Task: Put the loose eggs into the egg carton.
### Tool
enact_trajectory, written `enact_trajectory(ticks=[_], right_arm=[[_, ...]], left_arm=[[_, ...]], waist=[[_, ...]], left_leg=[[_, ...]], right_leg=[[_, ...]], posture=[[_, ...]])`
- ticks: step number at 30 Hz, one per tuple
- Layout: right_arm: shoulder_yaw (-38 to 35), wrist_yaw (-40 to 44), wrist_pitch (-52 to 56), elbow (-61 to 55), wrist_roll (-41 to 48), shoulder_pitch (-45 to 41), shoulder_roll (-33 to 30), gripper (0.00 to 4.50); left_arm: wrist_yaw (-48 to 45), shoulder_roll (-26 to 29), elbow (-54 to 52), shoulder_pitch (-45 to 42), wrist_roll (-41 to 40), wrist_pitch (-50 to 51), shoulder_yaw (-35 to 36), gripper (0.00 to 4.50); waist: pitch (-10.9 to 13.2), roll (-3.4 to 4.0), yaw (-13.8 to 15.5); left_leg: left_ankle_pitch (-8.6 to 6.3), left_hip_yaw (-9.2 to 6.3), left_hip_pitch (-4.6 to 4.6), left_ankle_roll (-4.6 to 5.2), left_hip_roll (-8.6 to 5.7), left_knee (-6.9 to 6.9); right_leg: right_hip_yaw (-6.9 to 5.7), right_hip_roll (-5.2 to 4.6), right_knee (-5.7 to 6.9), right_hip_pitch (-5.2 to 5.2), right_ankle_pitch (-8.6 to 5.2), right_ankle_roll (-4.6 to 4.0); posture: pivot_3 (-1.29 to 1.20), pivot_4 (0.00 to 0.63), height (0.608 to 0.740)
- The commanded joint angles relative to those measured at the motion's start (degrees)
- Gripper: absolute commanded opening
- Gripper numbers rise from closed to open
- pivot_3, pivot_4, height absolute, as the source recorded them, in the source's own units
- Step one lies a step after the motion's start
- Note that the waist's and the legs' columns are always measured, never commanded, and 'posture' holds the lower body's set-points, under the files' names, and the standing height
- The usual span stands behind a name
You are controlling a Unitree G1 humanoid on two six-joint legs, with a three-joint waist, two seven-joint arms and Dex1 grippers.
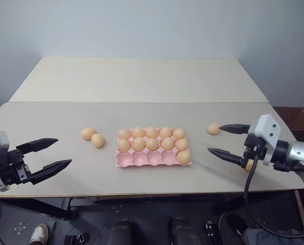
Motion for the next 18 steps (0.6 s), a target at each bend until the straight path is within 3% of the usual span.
enact_trajectory(ticks=[1, 10, 15, 18], right_arm=[[-3.29, 0.09, -0.31, -2.33, 0.52, 0.08, -1.19, 4.50], [-8.04, -3.22, 6.39, -4.52, -1.37, 4.20, -4.68, 4.50], [-15.05, 1.45, 5.49, -5.95, -3.14, 12.09, -7.86, 4.50], [-16.57, 6.96, -0.83, -1.94, -7.75, 18.33, -9.83, 4.50]], left_arm=[[0.70, -0.35, -0.63, -1.32, -0.17, -1.69, -0.40, 4.48], [-0.06, -0.49, -2.47, -2.02, -1.58, -1.86, -3.33, 4.48], [-1.40, 0.22, -3.47, -3.51, -2.05, -1.60, -6.78, 4.48], [-0.89, 0.06, -4.12, -4.40, -2.40, -1.24, -8.29, 4.48]], waist=[[0.00, 0.00, 0.00], [0.00, 0.00, 0.16], [0.00, 0.00, 0.44], [-0.02, -0.03, 0.44]], left_leg=[[0.00, 0.00, -0.02, 0.00, 0.00, 0.00], [0.00, 0.01, -0.01, 0.00, 0.00, 0.00], [0.00, 0.00, -0.01, 0.00, -0.02, 0.00], [0.00, 0.02, 0.01, 0.00, -0.03, 0.01]], right_leg=[[-0.01, 0.00, 0.00, -0.01, 0.02, 0.03], [0.00, -0.01, 0.00, 0.00, 0.05, 0.08], [0.00, -0.01, -0.03, 0.02, 0.03, 0.07], [0.00, -0.02, -0.04, 0.06, -0.02, -0.01]], posture=[[0.00, 0.150, 0.740], [0.00, 0.150, 0.740], [0.00, 0.150, 0.740], [0.00, 0.150, 0.740]])
